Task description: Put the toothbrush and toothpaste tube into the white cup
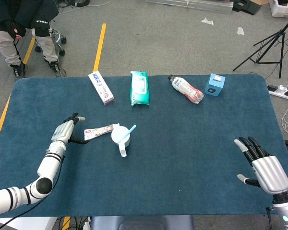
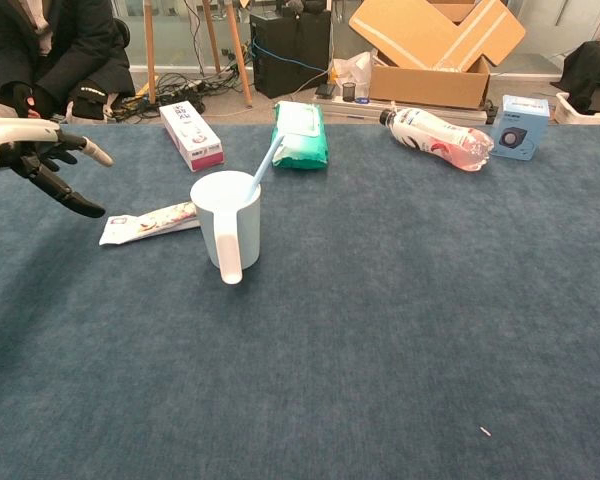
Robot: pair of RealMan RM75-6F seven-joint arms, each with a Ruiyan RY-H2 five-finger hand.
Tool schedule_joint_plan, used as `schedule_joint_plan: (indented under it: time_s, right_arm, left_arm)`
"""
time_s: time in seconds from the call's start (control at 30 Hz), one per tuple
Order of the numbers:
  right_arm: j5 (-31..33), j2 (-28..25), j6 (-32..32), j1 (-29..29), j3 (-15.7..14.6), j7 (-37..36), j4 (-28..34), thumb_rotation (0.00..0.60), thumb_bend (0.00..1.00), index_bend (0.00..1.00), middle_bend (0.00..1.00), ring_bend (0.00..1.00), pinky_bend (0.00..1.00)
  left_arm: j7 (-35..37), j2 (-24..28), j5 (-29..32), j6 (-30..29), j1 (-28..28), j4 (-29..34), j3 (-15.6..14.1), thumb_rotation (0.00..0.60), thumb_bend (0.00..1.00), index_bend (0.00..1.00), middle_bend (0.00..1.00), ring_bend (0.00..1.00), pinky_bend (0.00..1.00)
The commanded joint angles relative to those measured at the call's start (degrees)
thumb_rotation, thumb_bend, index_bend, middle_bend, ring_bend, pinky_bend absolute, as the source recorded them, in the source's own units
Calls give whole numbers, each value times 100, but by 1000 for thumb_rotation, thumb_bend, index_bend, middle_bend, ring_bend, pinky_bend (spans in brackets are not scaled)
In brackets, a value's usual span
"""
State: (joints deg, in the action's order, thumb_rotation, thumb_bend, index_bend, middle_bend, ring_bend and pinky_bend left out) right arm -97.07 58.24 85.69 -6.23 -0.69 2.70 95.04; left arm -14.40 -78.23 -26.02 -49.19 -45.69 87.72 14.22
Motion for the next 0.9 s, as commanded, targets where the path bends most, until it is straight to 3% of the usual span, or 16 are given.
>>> schedule_joint_plan:
  time_s: [0.03,0.43,0.9]
  right_arm:
    - [-17,-2,11,3,-7,-9,-5,600,0,43,114,57,423]
    - [-35,-16,22,5,-12,-51,-17,600,0,43,114,57,423]
    - [-81,-37,61,18,-27,-103,-32,600,0,43,114,57,423]
  left_arm:
    - [49,-261,-81,-37,-61,-259,22,600,4,188,0,0,0]
    - [-254,-978,-283,-323,-193,-935,-125,600,4,236,0,0,0]
    - [-493,-1527,-86,-303,-274,-1572,64,600,4,297,0,0,0]
